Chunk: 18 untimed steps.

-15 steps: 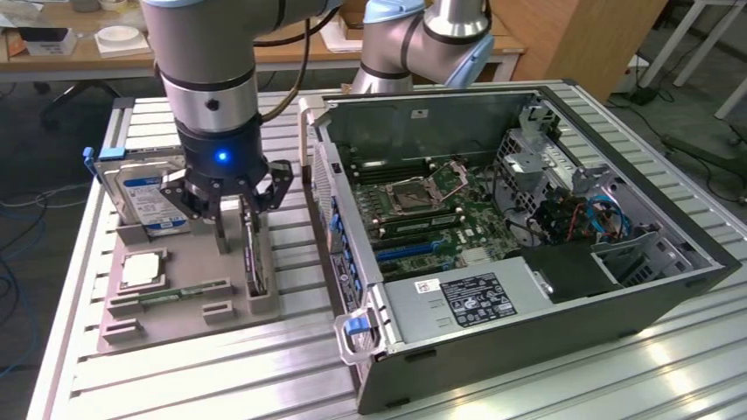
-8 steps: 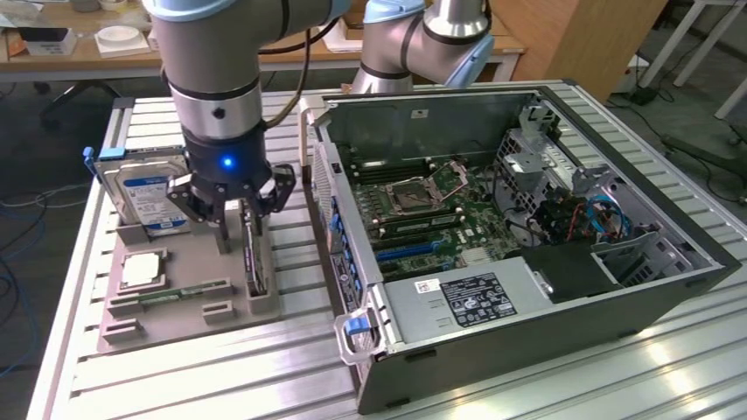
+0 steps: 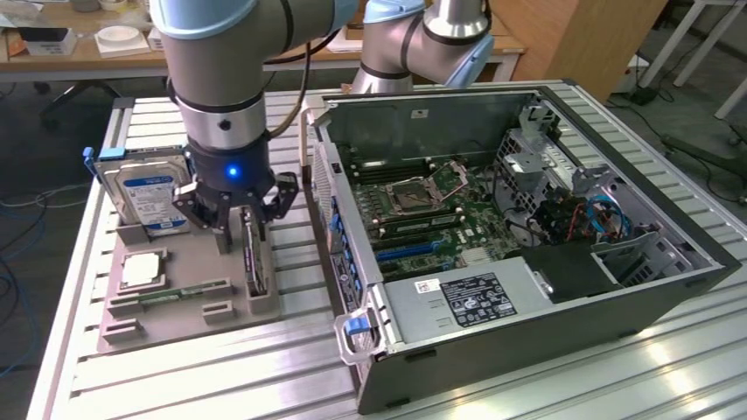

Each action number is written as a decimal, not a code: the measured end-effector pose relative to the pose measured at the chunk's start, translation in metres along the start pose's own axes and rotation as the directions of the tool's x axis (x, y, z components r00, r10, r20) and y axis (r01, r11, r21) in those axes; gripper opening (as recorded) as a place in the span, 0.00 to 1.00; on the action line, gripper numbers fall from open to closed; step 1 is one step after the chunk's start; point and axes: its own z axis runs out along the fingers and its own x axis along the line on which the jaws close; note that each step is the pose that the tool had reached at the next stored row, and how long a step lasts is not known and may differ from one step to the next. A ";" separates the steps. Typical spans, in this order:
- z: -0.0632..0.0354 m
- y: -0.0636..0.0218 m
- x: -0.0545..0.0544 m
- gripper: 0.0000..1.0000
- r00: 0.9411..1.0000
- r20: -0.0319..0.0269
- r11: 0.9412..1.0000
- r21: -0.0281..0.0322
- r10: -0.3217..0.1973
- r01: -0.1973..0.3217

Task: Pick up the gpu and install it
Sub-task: 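Pick up the gpu and move the gpu toward the slot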

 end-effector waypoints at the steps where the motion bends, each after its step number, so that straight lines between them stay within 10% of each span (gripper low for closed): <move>1: 0.0013 -0.0001 0.000 0.47 1.000 0.000 1.000 0.000 0.000 0.000; 18: 0.0220 -0.0014 -0.002 0.47 1.000 -0.001 1.000 0.000 0.000 0.000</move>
